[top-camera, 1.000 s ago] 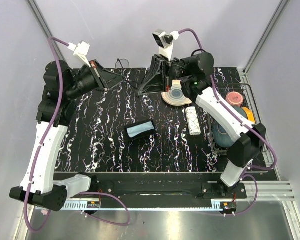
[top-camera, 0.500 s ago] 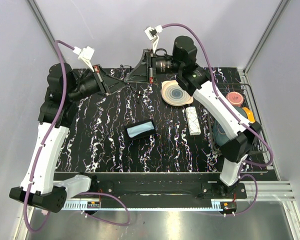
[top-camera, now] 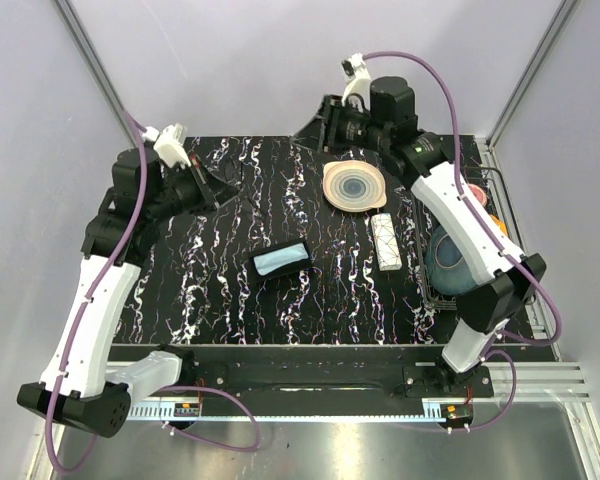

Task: Organize the sunglasses
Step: Rotate the opened sunglasses case at the center of the board.

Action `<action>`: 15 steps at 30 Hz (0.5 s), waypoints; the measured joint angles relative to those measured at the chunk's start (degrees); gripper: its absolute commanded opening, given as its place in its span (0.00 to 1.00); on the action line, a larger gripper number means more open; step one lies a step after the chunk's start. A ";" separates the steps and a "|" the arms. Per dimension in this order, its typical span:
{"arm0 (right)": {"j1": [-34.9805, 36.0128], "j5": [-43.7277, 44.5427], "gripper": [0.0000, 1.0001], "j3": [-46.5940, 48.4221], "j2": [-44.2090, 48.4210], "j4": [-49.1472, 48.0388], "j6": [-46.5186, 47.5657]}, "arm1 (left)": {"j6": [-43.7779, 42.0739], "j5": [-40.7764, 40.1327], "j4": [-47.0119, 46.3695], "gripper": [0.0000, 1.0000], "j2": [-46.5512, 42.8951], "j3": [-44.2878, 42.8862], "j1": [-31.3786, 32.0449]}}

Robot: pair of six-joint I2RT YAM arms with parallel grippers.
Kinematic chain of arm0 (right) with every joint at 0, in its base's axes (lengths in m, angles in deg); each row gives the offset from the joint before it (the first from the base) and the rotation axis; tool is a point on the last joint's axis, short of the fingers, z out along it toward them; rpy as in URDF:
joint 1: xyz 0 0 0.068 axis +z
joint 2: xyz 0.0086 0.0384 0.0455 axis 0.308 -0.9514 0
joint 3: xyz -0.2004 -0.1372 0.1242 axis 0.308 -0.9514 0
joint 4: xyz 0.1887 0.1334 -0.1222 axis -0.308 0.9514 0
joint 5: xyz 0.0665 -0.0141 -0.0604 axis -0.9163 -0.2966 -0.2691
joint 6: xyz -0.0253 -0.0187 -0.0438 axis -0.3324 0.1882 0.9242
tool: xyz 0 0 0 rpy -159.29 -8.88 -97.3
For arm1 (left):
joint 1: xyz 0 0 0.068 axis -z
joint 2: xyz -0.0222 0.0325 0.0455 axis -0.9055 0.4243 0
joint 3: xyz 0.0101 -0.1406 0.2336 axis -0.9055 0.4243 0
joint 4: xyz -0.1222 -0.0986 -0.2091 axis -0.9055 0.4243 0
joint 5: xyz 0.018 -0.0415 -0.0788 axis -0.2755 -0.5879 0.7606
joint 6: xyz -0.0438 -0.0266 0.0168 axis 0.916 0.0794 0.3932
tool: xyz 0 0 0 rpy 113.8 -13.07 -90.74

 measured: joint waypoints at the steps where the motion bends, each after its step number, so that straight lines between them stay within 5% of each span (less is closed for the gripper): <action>1: -0.90 2.19 0.47 -2.21 0.85 0.44 0.90 | 0.26 -1.27 0.31 0.00 -0.70 1.57 0.00; 7: -1.81 9.92 0.43 -12.87 -1.84 3.08 6.99 | 3.39 -4.83 1.66 0.00 -3.37 12.68 0.00; 15: -1.60 14.10 0.29 -14.19 -19.15 4.22 12.59 | 7.58 -5.42 1.57 0.00 -3.50 22.80 0.00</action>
